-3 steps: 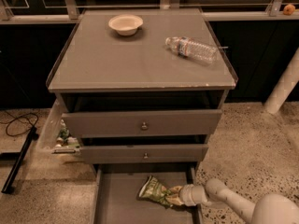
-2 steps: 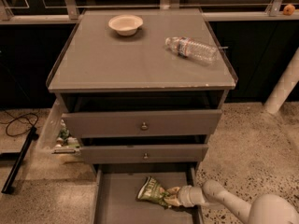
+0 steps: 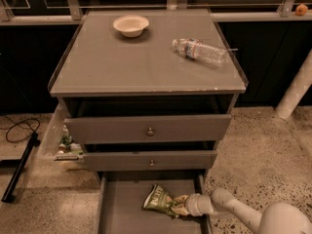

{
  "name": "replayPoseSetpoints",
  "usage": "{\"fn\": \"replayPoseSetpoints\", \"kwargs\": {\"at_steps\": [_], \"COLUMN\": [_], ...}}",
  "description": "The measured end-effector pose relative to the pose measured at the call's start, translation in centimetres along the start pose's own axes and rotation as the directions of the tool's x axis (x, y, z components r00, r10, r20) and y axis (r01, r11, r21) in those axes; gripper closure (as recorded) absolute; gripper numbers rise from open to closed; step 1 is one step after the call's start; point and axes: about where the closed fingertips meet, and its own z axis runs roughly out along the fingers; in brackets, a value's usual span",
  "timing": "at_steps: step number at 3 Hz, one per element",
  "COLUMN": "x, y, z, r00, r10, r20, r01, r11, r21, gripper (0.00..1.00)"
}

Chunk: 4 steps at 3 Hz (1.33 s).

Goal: Place green jalapeno chip bag into bottom drawer

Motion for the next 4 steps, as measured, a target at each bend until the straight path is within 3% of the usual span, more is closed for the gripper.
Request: {"fn": "replayPoseSetpoints", "kwargs": {"at_steps": [2, 3, 4], "x": [0.0, 0.0, 0.0], "y": [0.01, 0.01, 0.01], "z": [0.01, 0.01, 0.01], "r00": [1.0, 1.0, 1.0], "r10": [0.0, 0.0, 0.0], "r20": [0.0, 0.0, 0.0], "r01": [0.0, 0.0, 0.0], "r11": [1.0, 1.0, 1.0], "r21": [0.0, 0.0, 0.0], "gripper": [0.11, 0.0, 0.0]}}
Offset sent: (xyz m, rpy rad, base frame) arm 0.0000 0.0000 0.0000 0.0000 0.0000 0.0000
